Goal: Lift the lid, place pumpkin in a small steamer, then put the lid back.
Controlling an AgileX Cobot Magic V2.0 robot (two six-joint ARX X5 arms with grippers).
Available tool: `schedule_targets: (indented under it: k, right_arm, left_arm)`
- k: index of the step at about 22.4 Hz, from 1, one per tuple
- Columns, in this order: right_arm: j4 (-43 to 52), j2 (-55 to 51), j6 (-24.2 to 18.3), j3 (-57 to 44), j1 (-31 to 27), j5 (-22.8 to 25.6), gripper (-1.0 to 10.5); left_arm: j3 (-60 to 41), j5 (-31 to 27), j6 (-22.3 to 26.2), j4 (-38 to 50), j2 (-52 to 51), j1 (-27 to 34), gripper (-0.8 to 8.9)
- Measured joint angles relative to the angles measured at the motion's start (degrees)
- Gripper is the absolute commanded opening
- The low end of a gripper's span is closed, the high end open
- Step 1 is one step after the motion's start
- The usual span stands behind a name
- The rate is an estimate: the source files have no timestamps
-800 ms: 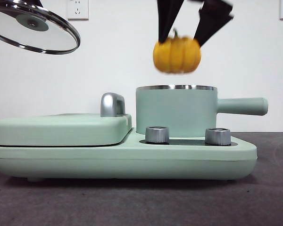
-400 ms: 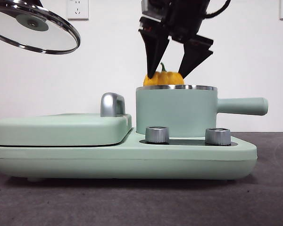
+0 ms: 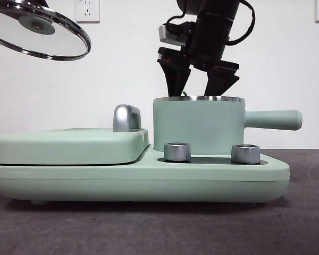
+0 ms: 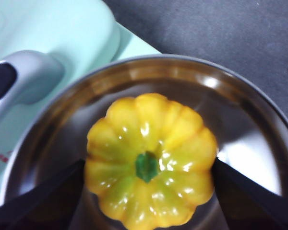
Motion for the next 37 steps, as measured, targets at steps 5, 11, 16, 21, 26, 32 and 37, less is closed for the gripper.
schedule_targets:
  k: [5, 11, 16, 21, 26, 32, 37]
  right_arm:
    - [-0.63, 2.43, -0.44, 0.0, -0.63, 0.0, 3.6]
    - [-1.11, 4.22, -1.09, 0.42, -0.63, -0.02, 3.6]
    - [-0.94, 4.55, -1.49, 0.72, -0.55, -0.04, 4.2]
    - [-1.03, 5.44, -1.84, 0.72, -0.48, -0.33, 4.7]
    - [-2.03, 5.35, -1.95, 4.42, -0.37, -1.73, 5.0]
    - [-4.59, -2.1, 0.33, 7.13, -0.37, -1.36, 4.5]
    - [-2.21, -6.4, 2.23, 7.13, -0.48, 0.24, 4.1]
  left_arm:
    - [0.0, 0.0, 0.0, 1.09, 0.0, 0.0, 0.14]
    - [0.0, 0.0, 0.0, 1.88, 0.0, 0.0, 0.14]
    - [0.0, -0.02, 0.0, 1.88, 0.0, 0.0, 0.14]
    - [0.0, -0.02, 0.0, 1.86, 0.0, 0.0, 0.14]
    - [0.0, 0.0, 0.0, 1.88, 0.0, 0.0, 0.14]
    - [0.0, -0.02, 0.0, 1.88, 0.0, 0.0, 0.14]
    - [0.0, 0.0, 0.0, 1.88, 0.0, 0.0, 0.14]
